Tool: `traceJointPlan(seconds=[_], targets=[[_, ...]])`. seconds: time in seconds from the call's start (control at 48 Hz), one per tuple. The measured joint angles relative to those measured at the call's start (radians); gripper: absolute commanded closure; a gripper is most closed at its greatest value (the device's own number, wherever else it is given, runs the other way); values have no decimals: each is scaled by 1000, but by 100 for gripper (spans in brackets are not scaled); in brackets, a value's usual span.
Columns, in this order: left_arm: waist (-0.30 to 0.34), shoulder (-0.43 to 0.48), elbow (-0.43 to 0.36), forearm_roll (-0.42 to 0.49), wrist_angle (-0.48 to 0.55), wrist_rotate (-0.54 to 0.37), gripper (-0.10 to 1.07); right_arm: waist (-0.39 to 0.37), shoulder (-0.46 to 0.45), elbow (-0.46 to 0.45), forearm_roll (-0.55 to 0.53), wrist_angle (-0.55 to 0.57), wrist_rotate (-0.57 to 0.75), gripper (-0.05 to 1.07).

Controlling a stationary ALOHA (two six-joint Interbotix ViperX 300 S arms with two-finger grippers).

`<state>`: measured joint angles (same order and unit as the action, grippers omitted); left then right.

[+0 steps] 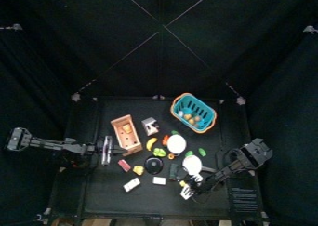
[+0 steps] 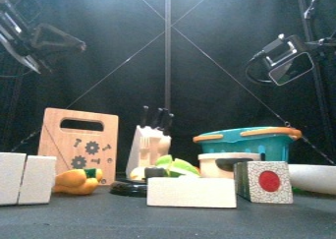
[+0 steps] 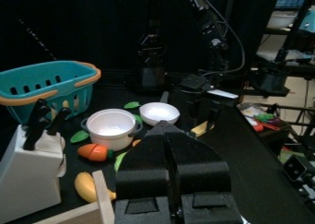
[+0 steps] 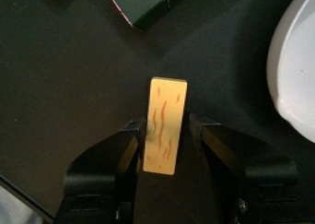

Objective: Grab egg block

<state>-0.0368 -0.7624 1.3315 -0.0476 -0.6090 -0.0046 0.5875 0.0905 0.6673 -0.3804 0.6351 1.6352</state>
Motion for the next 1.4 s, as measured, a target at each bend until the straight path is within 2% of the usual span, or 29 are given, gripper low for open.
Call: traceJointPlan(seconds=[0.333, 0.542, 0.667, 1.396], targets=[[2, 0, 0, 0, 0, 0, 78, -2, 9, -8, 5, 5, 0, 27], [0, 0, 2, 0, 0, 0, 78, -2, 9, -8, 5, 5, -5, 37], [2, 0, 0, 0, 0, 0, 78, -2, 9, -8, 5, 5, -5, 40], [2, 0, 0, 0, 2, 0, 78, -23, -48, -28, -72, 2, -11, 40]])
